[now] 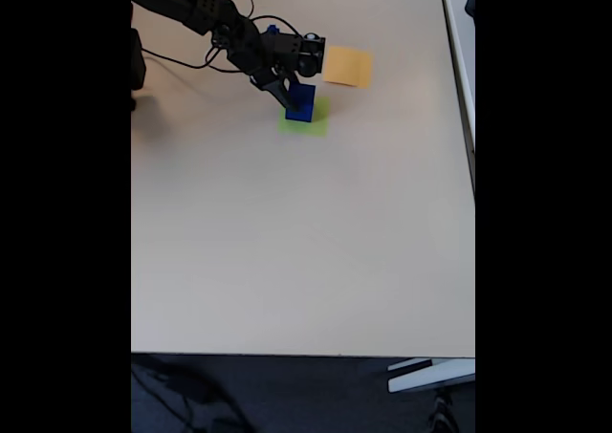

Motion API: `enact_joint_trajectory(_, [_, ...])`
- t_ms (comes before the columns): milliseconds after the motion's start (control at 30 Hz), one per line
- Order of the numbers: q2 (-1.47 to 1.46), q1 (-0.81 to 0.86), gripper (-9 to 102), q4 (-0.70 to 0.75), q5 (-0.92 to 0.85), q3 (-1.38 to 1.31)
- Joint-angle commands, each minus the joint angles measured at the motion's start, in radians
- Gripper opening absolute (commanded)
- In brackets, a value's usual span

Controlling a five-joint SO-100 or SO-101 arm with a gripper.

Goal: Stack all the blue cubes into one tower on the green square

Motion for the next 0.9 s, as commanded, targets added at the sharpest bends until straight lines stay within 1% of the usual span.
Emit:
enact_joint_trajectory(0, [0.005, 0.011, 19, -0.017, -0.006, -0.020])
enact_joint_trajectory(433, [-0.017, 0.028, 20, -0.008, -0.043, -0.080])
enact_joint_trajectory(867, [-0.021, 0.040, 22, -0.014, -0.037, -0.084])
